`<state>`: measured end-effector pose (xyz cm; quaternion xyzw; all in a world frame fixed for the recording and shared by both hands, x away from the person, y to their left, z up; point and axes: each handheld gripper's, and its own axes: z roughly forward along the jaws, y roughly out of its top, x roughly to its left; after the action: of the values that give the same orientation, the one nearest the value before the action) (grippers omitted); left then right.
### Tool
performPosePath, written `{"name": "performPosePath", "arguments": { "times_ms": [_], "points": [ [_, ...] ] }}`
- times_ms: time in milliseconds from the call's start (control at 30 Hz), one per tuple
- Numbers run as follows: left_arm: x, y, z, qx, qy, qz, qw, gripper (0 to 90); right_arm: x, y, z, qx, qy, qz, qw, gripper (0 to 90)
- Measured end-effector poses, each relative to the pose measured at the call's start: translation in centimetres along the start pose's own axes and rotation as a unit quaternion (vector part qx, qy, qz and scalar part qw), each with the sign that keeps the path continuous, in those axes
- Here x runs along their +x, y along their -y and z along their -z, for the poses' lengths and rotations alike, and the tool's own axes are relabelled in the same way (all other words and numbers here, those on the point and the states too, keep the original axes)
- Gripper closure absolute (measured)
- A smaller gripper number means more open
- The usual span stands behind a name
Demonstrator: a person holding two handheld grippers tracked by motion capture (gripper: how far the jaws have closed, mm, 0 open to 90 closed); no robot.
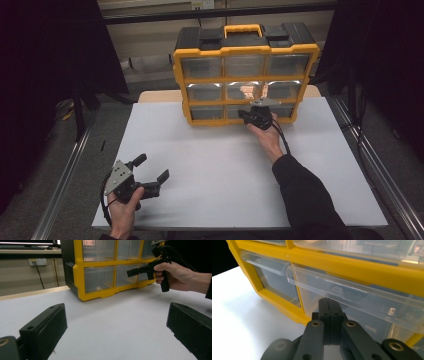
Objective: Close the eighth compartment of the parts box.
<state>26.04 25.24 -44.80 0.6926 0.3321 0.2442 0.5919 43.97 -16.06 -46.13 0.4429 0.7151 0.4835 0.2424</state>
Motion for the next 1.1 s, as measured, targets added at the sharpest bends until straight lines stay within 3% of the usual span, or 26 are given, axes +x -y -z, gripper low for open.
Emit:
{"name": "performPosePath", "arguments": {
  "times_ms": [367,900,1000,1100],
  "points": [
    [-0.01,-0.01,0.04,-0.001,-0.001,0.001,1.0000,2.7,-0.27,0.12,-0.30,-0.001,0.014,-0.007,0.9999,90.0],
    [0.04,-0.03,-0.10,0.001,-0.001,0.000,1.0000,2.7,-0.13,0.19,-0.36,-0.004,0.017,-0.017,0.9997,90.0],
    [0.21,-0.12,-0.14,0.004,-0.003,-0.009,0.9999,2.7,-0.04,0.29,-0.11,0.000,0.008,-0.017,0.9998,88.9],
    [0.13,-0.06,-0.28,0.001,-0.002,0.000,1.0000,2.7,0.08,0.43,0.14,-0.007,0.001,-0.027,0.9996,85.5]
  ]
}}
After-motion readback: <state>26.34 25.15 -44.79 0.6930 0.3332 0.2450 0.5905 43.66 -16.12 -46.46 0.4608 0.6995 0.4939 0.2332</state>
